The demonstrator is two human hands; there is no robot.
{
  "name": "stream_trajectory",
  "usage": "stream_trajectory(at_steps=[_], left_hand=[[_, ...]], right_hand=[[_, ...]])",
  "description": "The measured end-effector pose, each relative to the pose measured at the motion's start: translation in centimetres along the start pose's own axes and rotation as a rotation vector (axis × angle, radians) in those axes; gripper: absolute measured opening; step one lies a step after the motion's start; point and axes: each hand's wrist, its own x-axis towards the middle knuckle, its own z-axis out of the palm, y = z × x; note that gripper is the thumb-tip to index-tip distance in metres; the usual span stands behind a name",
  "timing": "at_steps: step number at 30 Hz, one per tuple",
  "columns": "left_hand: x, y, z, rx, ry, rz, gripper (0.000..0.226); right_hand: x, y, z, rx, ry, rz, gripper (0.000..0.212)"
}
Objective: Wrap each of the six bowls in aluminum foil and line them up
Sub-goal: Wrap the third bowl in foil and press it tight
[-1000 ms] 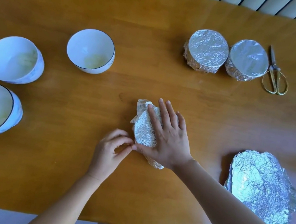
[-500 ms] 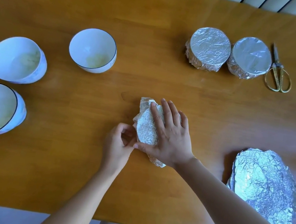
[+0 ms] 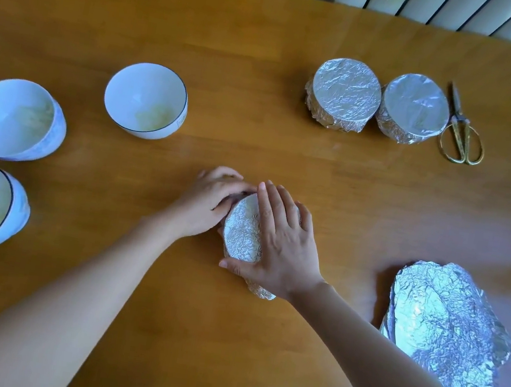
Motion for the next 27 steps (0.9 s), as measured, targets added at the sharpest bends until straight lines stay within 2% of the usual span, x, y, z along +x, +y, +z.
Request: stream_trajectory(at_steps=[4, 9, 12, 15, 19, 23, 27], left_hand=[[0.4, -0.7, -0.4, -0.085, 0.017, -0.076, 0.028], [-0.1, -0.3, 0.4, -0.212, 0.140, -0.176, 0.019], [-1.0, 0.3, 0.8, -0.367, 0.147, -0.231, 0.020], [-2.1, 0.4, 0.7, -0.481, 0.082, -0.270, 0.030], [-3.9, 0.4, 0.8, -0.832, 0.023, -0.384, 0.037], [-4.7, 1.9, 2.8, -0.944, 0.215, -0.413, 0.028], [-4.3, 3.4, 5.0, -0.944, 0.471, -0.493, 0.028]], right_hand=[[0.1, 0.1, 0.0, -0.008, -0.006, -0.001, 0.125], [0.1, 0.2, 0.2, -0.015, -0.014, -0.004, 0.124], [0.1, 0.2, 0.2, -0.014, -0.008, -0.010, 0.123], [0.1, 0.2, 0.2, -0.004, 0.002, -0.007, 0.123], [0.1, 0.1, 0.2, -0.003, 0.002, -0.004, 0.123], [0.1, 0.1, 0.1, -0.007, 0.002, -0.003, 0.122], [0.1, 0.0, 0.1, -0.015, 0.001, 0.006, 0.122]])
